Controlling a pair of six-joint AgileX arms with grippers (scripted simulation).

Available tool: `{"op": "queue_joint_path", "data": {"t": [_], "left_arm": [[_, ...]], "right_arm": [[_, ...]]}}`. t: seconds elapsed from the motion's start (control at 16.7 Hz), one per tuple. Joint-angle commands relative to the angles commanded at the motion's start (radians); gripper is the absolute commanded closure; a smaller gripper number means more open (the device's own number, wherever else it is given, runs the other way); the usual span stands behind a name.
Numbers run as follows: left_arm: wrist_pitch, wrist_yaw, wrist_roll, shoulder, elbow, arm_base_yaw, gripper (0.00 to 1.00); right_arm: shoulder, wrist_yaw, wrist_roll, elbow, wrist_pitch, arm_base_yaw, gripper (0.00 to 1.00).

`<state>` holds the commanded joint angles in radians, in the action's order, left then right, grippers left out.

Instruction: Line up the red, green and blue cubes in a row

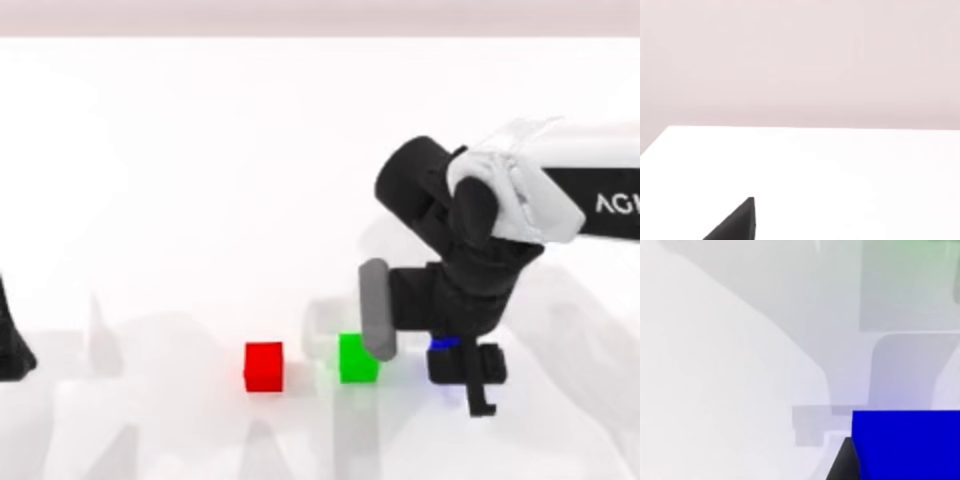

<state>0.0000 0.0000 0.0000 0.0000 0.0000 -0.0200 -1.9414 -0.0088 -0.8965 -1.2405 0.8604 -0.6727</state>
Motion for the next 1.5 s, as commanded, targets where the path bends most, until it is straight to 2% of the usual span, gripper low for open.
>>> {"op": "queue_joint_path", "data": {"t": [0.06, 0.84, 1.5], "left_arm": [[0.0, 0.0, 0.0, 0.0, 0.0, 0.0, 0.0], [0.0, 0.0, 0.0, 0.0, 0.0, 0.0, 0.0], [0.0, 0.0, 0.0, 0.0, 0.0, 0.0, 0.0]], "right_arm": [[0.0, 0.0, 0.0, 0.0, 0.0, 0.0, 1.0], [0.0, 0.0, 0.0, 0.0, 0.0, 0.0, 0.02], [0.005, 0.0, -0.002, -0.015, 0.017, -0.001, 0.0]]}}
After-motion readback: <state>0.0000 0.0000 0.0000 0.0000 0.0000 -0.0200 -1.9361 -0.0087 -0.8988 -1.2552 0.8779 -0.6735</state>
